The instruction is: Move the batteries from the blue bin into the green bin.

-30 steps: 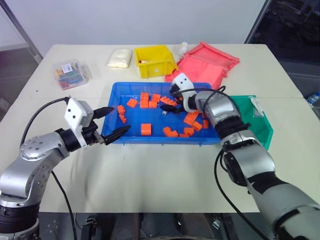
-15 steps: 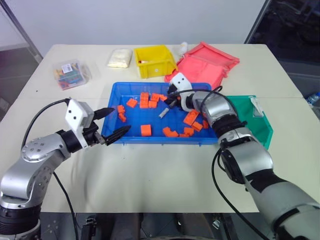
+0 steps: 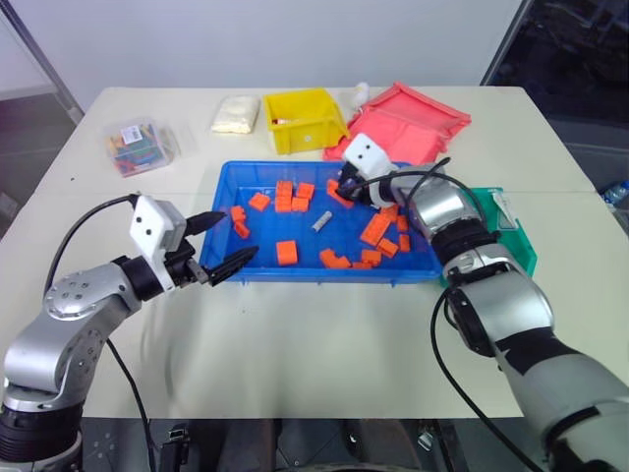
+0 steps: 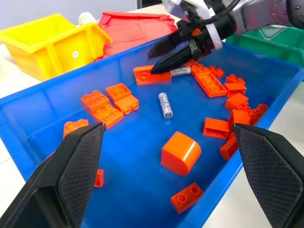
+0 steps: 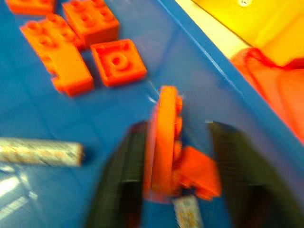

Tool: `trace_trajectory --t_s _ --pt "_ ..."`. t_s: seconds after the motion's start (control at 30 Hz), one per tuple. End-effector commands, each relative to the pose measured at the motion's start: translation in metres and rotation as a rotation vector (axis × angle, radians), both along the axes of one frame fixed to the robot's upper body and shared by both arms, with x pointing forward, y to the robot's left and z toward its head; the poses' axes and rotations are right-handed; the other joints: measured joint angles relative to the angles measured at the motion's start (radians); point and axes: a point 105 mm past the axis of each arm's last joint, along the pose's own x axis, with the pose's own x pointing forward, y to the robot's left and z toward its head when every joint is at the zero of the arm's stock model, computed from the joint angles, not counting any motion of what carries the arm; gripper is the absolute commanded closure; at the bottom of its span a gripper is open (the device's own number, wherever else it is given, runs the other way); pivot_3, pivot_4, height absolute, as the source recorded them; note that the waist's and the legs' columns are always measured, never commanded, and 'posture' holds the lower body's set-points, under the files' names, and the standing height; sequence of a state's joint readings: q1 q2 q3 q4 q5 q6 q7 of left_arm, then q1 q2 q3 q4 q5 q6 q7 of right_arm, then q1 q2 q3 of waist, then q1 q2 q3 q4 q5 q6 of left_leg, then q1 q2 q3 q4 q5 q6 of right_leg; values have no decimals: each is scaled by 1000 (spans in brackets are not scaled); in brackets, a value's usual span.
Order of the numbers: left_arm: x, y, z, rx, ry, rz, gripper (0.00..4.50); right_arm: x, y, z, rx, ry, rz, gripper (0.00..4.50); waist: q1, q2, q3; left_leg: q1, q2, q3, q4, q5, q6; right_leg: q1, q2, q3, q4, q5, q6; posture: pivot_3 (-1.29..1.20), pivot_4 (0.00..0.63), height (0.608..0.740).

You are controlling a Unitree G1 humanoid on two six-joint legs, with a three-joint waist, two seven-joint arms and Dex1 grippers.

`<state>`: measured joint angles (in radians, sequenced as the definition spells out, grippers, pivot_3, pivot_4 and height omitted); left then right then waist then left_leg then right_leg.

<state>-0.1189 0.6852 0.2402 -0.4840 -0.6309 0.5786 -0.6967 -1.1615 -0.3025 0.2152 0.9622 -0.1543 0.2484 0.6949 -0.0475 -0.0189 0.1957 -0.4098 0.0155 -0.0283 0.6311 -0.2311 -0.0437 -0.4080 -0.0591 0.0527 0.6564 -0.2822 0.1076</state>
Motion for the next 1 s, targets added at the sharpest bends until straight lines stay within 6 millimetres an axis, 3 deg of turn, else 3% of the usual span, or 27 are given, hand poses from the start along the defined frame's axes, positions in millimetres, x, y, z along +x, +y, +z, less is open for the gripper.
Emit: trace_trajectory --t_s 0.03,0.17,0.3,0.53,0.73,1.0 --pt "-4 -5 9 7 -51 -21 0 -1 7 13 28 -29 28 754 -2 0 0 0 0 0 0 0 0 0 0 0 0 0 0 0 150 740" --pt "-4 -4 9 11 -50 -22 0 -6 16 32 77 -61 82 754 0 0 0 0 0 0 0 0 0 0 0 0 0 0 0 0 150 740" --pt "-5 -4 8 13 -46 -24 0 -28 28 41 51 -38 254 754 2 0 0 0 0 0 0 0 0 0 0 0 0 0 0 0 150 740" --pt "-4 -3 8 19 -42 -28 0 -50 30 29 87 98 316 754 4 0 0 0 0 0 1 0 0 1 -1 0 0 0 0 0 150 740" --pt "-7 4 16 45 -50 -29 0 -63 35 -1 141 234 290 754 2 0 0 0 0 -1 0 0 0 0 0 0 0 0 0 0 150 740" --pt "-8 5 21 54 -66 -24 0 -54 44 -19 231 292 179 754 3 0 0 0 0 -1 0 0 0 0 0 0 0 0 0 0 150 740"
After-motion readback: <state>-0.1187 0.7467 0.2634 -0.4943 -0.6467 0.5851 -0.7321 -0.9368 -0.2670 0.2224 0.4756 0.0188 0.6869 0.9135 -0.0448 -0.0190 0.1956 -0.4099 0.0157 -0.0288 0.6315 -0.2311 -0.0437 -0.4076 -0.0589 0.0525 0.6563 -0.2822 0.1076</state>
